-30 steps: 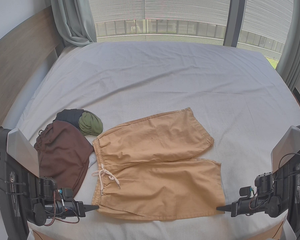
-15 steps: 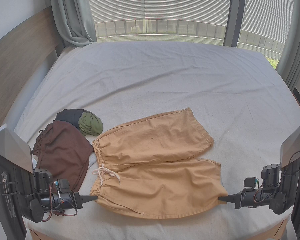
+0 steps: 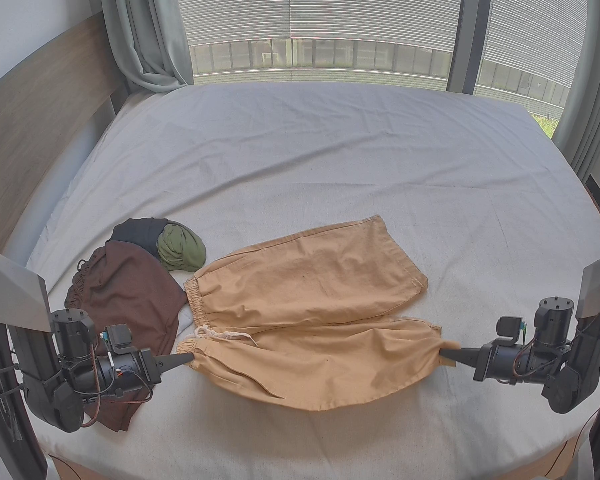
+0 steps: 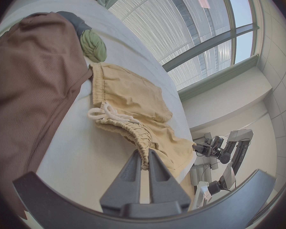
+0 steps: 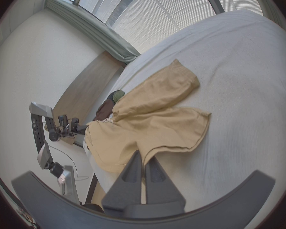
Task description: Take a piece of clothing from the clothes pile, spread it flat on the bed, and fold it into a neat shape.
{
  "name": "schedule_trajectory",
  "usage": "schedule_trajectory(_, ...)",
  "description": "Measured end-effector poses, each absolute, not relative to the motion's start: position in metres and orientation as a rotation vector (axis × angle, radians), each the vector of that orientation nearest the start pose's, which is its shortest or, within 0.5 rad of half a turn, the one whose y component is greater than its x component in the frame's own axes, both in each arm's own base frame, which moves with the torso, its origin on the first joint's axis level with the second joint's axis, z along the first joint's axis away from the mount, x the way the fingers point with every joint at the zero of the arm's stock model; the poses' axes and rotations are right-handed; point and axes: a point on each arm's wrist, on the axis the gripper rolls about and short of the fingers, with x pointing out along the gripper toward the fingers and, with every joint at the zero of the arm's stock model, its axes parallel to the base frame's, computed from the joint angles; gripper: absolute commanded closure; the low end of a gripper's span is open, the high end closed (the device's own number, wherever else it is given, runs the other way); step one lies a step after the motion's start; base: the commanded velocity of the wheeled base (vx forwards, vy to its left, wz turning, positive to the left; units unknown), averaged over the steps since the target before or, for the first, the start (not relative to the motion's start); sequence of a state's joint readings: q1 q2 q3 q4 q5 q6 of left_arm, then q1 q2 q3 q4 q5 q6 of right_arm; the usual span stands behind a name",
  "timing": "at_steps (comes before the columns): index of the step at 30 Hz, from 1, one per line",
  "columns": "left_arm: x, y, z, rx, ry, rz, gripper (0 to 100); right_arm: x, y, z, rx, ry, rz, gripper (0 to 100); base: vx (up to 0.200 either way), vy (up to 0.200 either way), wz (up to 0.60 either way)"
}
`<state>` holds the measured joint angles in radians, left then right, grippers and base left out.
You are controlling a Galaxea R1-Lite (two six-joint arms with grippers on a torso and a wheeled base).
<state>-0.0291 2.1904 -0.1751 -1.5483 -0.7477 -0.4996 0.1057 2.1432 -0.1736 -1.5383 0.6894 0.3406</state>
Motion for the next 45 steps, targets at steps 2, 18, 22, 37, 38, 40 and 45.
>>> schedule_trajectory(2,0.256,-0.023,0.012,-0.641,0.622,-0.632,100,0.255,0.041,0.028,0.449,0.521,0.710,100,0.000,0.000,0.00)
schedule_trajectory(18,0.274,-0.028,0.021,-0.688,0.552,-0.527,100,0.301,0.035,0.054,0.472,0.354,0.704,100,0.000,0.000,0.00)
schedule_trajectory(22,0.278,-0.030,0.023,-0.697,0.536,-0.508,100,0.314,0.034,0.057,0.478,0.355,0.694,100,0.000,0.000,0.00)
schedule_trajectory(37,0.294,-0.032,0.029,-0.738,0.465,-0.427,100,0.376,0.038,0.084,0.474,0.332,0.696,100,0.000,0.000,0.00)
schedule_trajectory(38,0.295,-0.032,0.030,-0.743,0.460,-0.422,100,0.379,0.039,0.086,0.473,0.329,0.697,100,0.000,0.000,0.00)
schedule_trajectory(40,0.298,-0.032,0.031,-0.757,0.452,-0.412,100,0.386,0.042,0.089,0.470,0.322,0.701,100,0.000,0.000,0.00)
schedule_trajectory(45,0.305,-0.031,0.033,-0.783,0.422,-0.376,100,0.404,0.047,0.098,0.467,0.321,0.707,100,0.000,0.000,0.00)
